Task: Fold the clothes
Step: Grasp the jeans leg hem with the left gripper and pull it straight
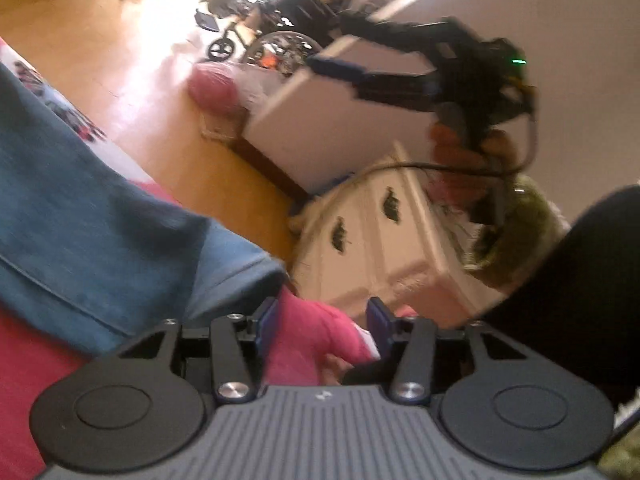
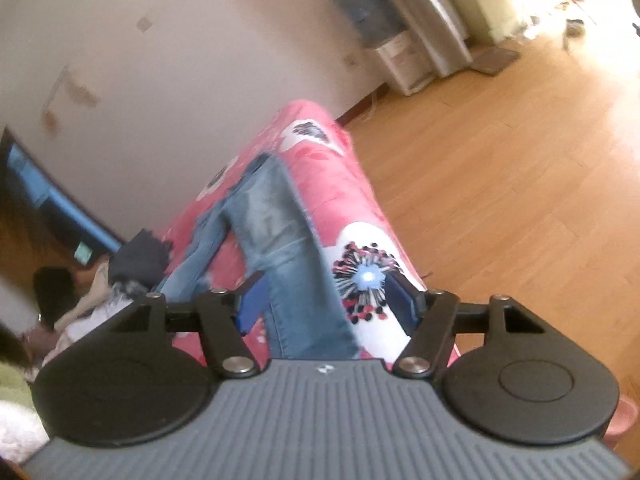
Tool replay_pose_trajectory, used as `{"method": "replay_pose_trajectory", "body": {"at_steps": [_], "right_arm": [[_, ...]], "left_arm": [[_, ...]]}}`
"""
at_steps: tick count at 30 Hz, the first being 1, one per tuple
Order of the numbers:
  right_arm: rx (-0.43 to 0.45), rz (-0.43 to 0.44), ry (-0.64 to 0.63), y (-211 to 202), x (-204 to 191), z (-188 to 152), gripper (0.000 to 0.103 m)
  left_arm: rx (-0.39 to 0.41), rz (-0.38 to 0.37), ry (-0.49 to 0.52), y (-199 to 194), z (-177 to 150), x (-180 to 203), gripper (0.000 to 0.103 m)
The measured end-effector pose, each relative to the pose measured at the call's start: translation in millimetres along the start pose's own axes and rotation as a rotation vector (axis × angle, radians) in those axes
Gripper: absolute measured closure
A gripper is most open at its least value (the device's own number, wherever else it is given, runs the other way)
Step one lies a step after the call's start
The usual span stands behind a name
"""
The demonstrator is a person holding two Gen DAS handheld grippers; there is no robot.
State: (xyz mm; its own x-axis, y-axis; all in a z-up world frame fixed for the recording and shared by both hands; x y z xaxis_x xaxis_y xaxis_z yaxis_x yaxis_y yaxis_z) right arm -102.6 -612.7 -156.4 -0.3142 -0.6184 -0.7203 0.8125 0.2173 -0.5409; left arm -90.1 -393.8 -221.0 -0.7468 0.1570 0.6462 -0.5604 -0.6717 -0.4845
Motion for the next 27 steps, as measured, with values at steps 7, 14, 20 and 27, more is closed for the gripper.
{"method": "replay_pose_trajectory", "body": {"at_steps": [7, 14, 20, 27], "right_arm": [[-0.170, -0.053, 0.060, 53.8, 37.9, -50.8, 0.039], [-0.328, -0.164, 0.035, 97.1, 70.2, -97.1, 0.055], [-0.347, -0.228, -0.003, 90.7, 77.6, -118.4, 0.074], [-0.367, -0.244, -0.020, 92.8, 77.9, -130.5, 0.062]], "left_arm": [[0.110, 0.065, -0.078, -46.6, -6.2, -22.0, 0.025], [0.011, 0.246, -0.363, -33.7, -42.3, -84.2, 0.048], [-0.063, 0.290, -0.389, -13.5, -52.9, -89.7, 0.048], [-0.065, 0.336, -0.411, 3.2, -47.4, -90.7, 0.065]]}}
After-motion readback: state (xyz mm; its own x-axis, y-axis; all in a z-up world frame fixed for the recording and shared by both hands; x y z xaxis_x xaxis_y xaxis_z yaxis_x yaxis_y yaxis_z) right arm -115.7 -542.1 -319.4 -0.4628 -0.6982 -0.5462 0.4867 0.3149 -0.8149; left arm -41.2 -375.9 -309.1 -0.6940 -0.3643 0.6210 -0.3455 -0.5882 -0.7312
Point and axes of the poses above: each gripper's, at about its wrist camera, not at the fingertips, and y roughly the way its jaws point, x to its right, z to its top, the point moved 10 cm from there along y, roughly the way its jaws point, and after that the axes turned 11 degrees about y, right-handed, at the moved point
